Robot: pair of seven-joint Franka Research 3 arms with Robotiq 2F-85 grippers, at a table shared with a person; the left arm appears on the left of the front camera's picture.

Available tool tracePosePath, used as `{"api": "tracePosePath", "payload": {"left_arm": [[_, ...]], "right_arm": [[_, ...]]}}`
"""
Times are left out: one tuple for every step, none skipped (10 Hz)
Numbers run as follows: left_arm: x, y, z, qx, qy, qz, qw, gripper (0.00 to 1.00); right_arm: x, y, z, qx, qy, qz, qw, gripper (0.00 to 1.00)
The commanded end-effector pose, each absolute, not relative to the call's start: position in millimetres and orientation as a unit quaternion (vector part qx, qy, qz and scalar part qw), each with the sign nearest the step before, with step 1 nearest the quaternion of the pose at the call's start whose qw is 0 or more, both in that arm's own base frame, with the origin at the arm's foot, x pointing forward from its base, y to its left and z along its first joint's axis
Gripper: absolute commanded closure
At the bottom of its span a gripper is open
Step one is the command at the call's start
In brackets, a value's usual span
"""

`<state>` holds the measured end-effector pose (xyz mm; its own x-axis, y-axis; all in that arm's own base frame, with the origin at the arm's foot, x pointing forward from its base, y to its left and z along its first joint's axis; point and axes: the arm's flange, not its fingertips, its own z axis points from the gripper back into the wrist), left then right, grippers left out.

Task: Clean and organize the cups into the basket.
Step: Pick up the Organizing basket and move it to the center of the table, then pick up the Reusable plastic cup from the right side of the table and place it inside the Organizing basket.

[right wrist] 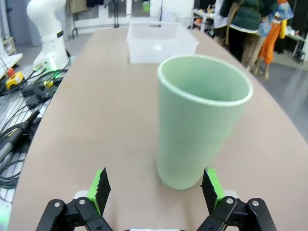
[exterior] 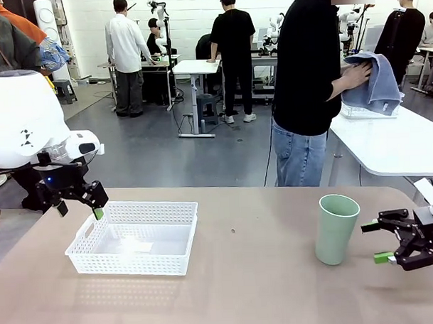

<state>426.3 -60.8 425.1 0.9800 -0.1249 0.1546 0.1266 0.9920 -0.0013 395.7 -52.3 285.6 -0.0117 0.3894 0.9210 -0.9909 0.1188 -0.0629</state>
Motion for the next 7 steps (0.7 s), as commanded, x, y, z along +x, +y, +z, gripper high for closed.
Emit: {"api": "tracePosePath", "payload": {"left_arm": [[417,-60,414,-0.016,-0.075,-0.062,0.995,0.0],[418,-62,408,-0.013,-0.067,-0.069,0.995,0.0],[417,-65,402,-0.005,-0.061,-0.079,0.995,0.0],[417,-69,396,0.008,-0.063,-0.1,0.993,0.0],[418,-71,393,0.013,-0.061,-0.1,0.993,0.0],[419,-72,391,0.014,-0.059,-0.099,0.993,0.0],[420,-72,391,0.013,-0.058,-0.094,0.994,0.0]], "right_arm": [[413,-42,271,0.348,-0.456,0.564,0.594,0.0],[419,-39,267,0.348,-0.454,0.563,0.597,0.0],[425,-39,265,0.35,-0.455,0.558,0.599,0.0],[431,-39,261,0.36,-0.453,0.549,0.603,0.0],[437,-38,256,0.379,-0.446,0.538,0.607,0.0],[440,-37,252,0.387,-0.443,0.533,0.609,0.0],[443,-37,250,0.391,-0.443,0.528,0.61,0.0]]}}
